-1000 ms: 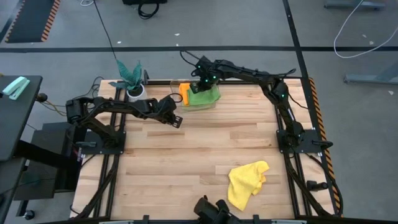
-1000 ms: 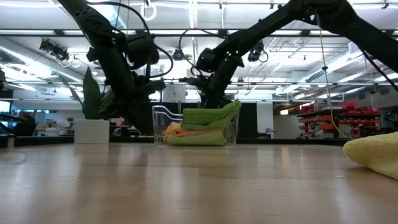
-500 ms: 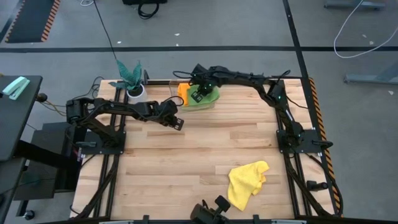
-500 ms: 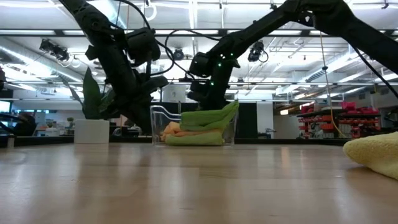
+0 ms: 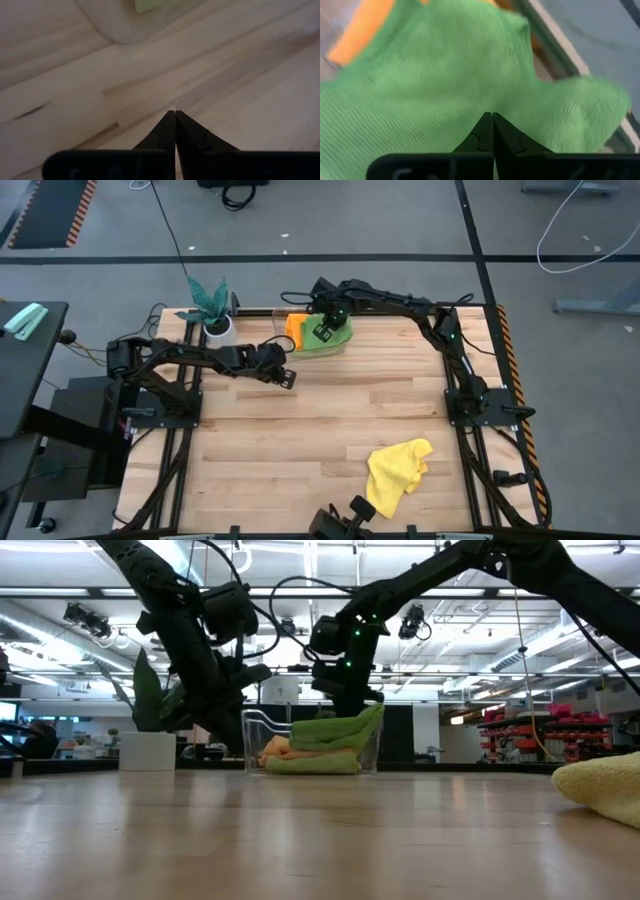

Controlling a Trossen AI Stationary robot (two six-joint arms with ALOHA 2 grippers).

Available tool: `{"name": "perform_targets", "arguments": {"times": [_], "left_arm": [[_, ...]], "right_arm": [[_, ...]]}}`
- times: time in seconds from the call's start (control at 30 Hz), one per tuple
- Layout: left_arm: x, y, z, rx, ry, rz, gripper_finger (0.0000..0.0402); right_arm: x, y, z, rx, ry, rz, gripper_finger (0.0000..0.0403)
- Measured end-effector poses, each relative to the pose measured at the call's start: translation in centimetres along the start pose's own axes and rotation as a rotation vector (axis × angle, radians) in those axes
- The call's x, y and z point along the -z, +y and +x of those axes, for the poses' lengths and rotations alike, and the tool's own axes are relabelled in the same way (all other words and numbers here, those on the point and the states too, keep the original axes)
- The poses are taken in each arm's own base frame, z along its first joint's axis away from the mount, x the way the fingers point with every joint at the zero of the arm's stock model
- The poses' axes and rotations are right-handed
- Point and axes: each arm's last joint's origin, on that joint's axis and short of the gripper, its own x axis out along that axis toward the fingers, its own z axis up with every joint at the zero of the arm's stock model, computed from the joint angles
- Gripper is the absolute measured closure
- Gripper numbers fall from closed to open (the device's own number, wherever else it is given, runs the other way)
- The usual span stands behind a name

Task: Fold microfiber towels
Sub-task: Put the green microfiber cloth into the transparent bin

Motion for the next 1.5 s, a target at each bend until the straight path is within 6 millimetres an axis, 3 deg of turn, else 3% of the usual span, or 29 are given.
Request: {"name": "perform_targets", "arguments": {"times": [0.33,0.67,0.9,1.03,1.17,1.4,1.5], "left_arm": [[1.5,-1.3,-0.3,0.026,0.018,0.04,0.0378],[3.1,-2.2,-0.6,0.004,0.013,0.069,0.0381],[4.9,-2.9,-1.0,-0.017,0.036,0.081,0.0391],[5.9,-3.2,-1.3,-0.053,0.02,0.074,0.0382],[6.2,-3.3,-1.4,-0.05,0.02,0.076,0.0375],[6.1,-3.5,-1.4,-0.034,0.01,0.049,0.0386],[6.0,-3.7,-1.4,-0.02,0.001,0.045,0.039]], "right_arm": [[1.7,0.1,0.4,0.022,0.149,0.038,0.0402],[4.0,3.0,0.7,0.046,0.292,-0.007,0.0402],[6.7,5.2,1.6,0.071,0.423,-0.063,0.0402],[6.8,6.0,1.7,0.062,0.403,-0.086,0.0401],[6.3,5.8,0.3,0.064,0.341,-0.076,0.04],[4.5,3.6,-5.4,0.065,0.094,-0.008,0.04],[3.6,3.1,-6.8,0.023,-0.018,0.022,0.04]]}}
